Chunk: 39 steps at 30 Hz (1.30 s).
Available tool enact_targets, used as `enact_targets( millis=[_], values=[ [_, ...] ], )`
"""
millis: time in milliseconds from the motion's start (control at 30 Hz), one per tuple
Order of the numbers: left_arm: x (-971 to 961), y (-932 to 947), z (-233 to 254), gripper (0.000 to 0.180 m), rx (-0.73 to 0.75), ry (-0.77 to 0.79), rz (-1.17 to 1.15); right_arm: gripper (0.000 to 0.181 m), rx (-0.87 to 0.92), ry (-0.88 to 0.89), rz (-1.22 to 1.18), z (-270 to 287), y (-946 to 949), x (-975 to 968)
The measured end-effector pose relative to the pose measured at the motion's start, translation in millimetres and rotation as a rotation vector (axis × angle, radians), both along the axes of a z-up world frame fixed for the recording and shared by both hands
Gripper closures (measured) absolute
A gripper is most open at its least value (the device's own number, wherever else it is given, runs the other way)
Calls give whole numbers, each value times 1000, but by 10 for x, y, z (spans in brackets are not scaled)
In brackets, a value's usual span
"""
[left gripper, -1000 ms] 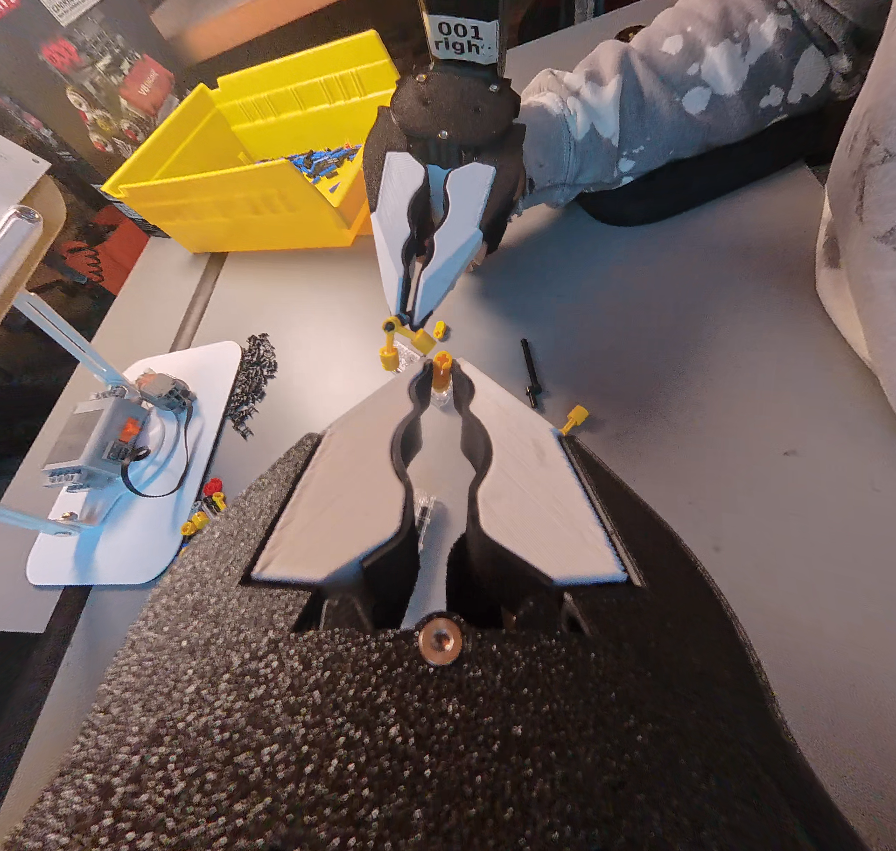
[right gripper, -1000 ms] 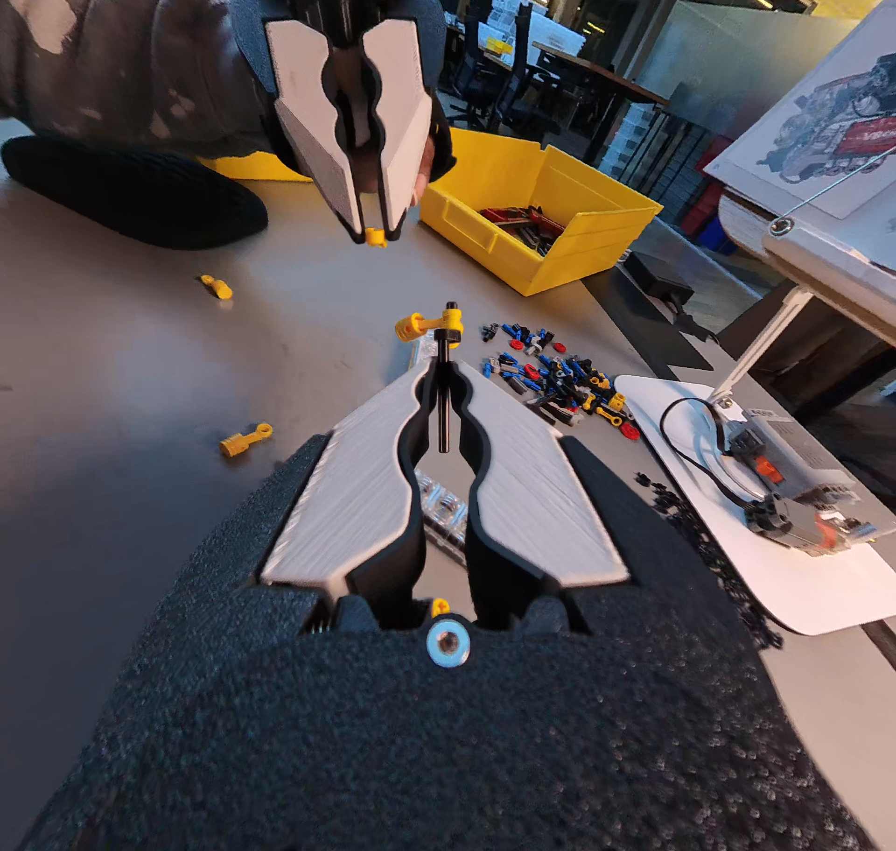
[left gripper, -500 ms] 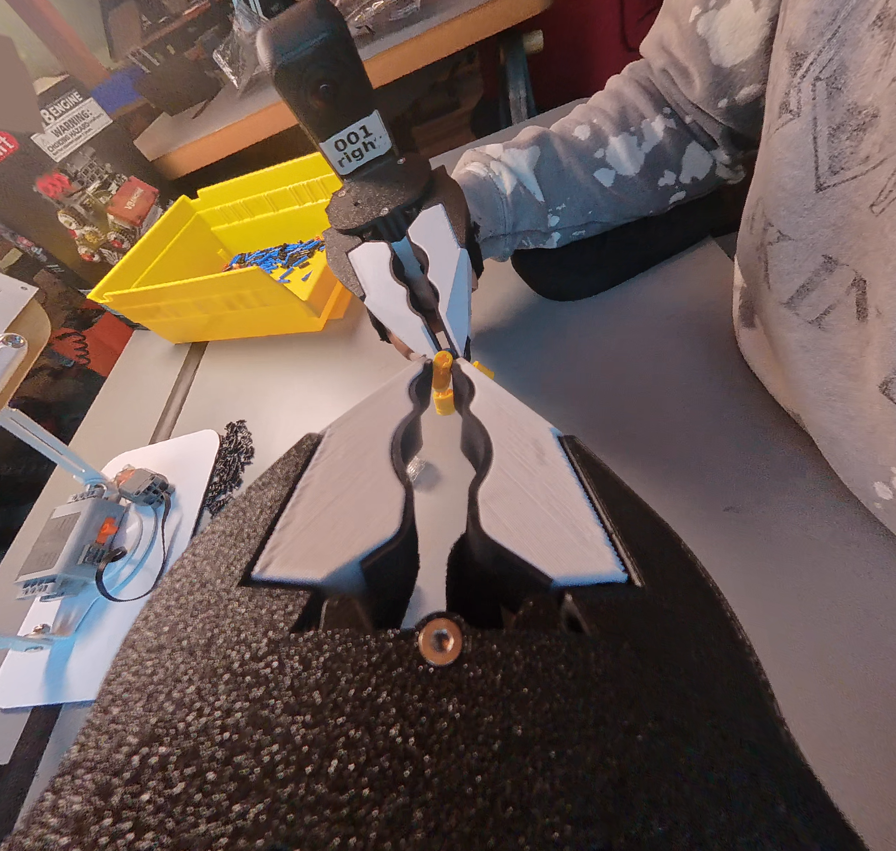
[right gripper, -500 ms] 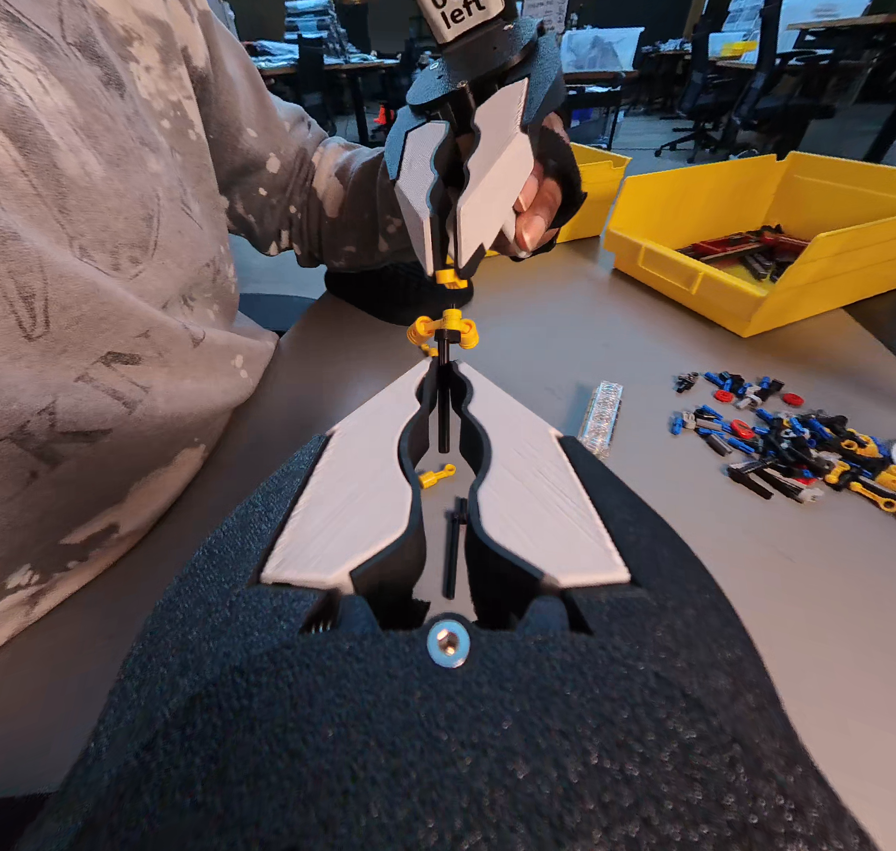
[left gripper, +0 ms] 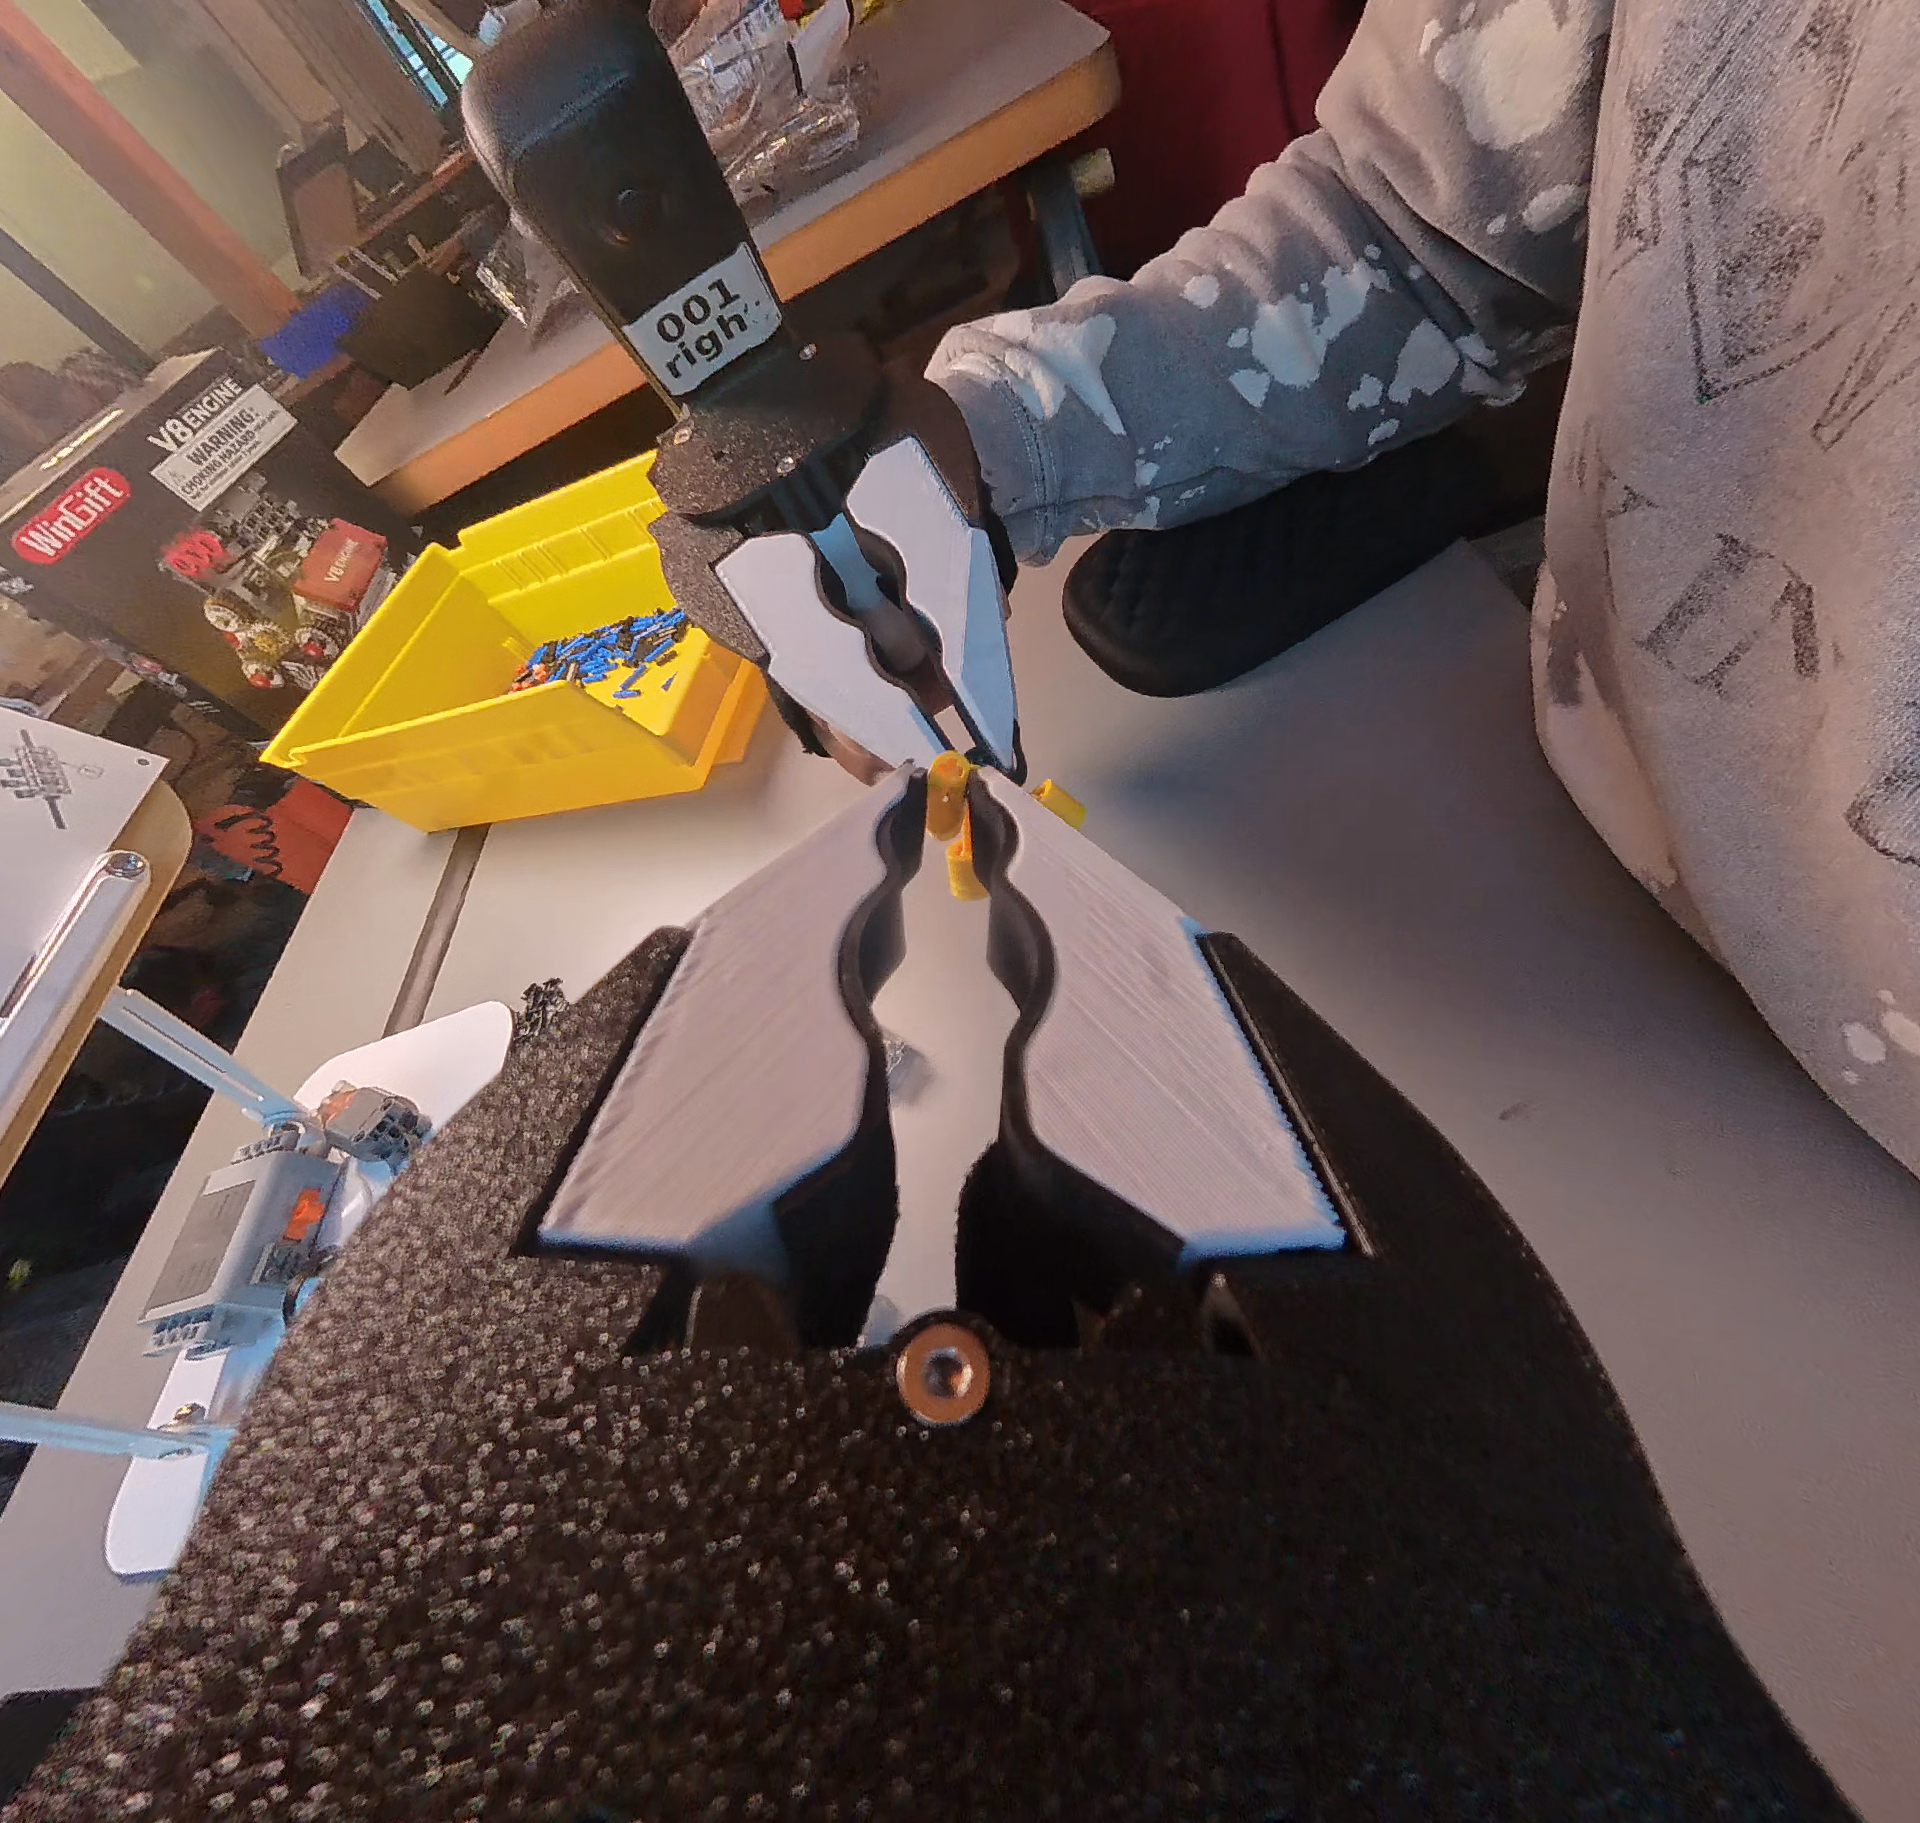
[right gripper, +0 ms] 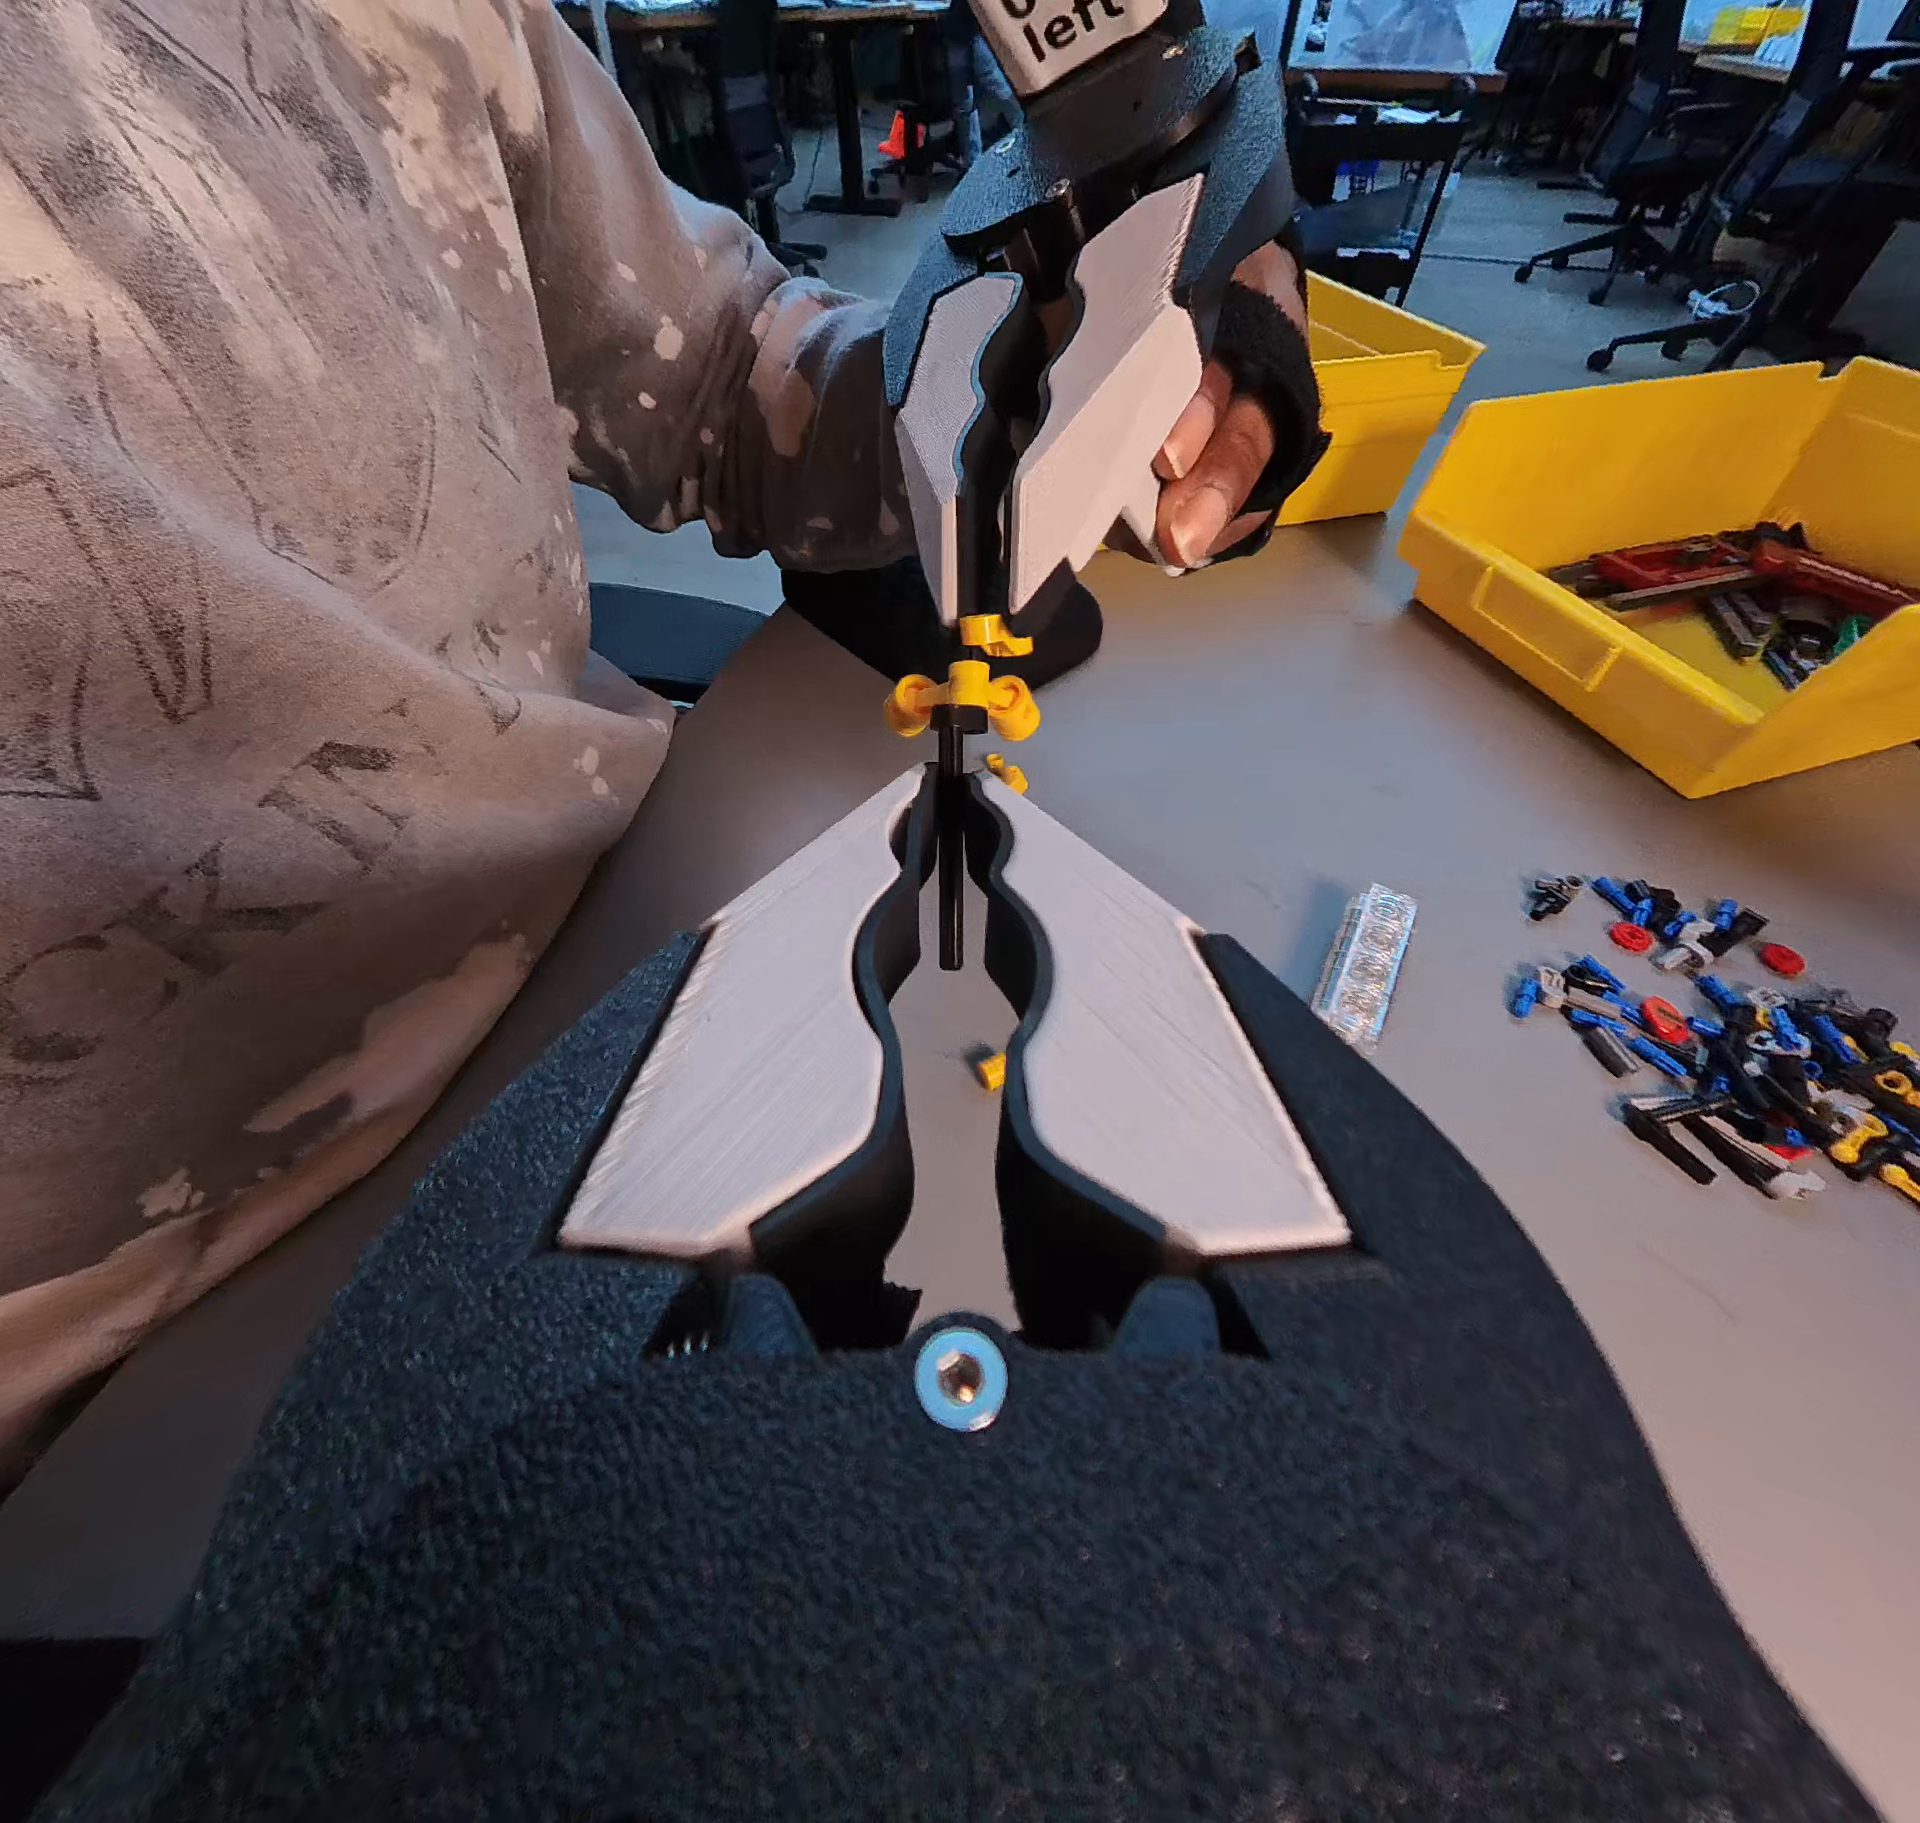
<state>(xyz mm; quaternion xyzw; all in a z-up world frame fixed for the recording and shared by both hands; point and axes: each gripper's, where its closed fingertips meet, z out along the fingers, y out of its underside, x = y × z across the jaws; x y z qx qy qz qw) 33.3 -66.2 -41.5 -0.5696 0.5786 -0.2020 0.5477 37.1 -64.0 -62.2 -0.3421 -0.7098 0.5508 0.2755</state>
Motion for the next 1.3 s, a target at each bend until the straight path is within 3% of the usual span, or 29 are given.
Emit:
enact_targets(
  millis=[667,1300],
  values=[
    [1,-149,57,174,69,-49,-32,178,4,-173,101,49,-152,16],
    [-19,-203,32,174,22,-70,6,178,-9,-146,103,29,-194,-27]
  ],
)
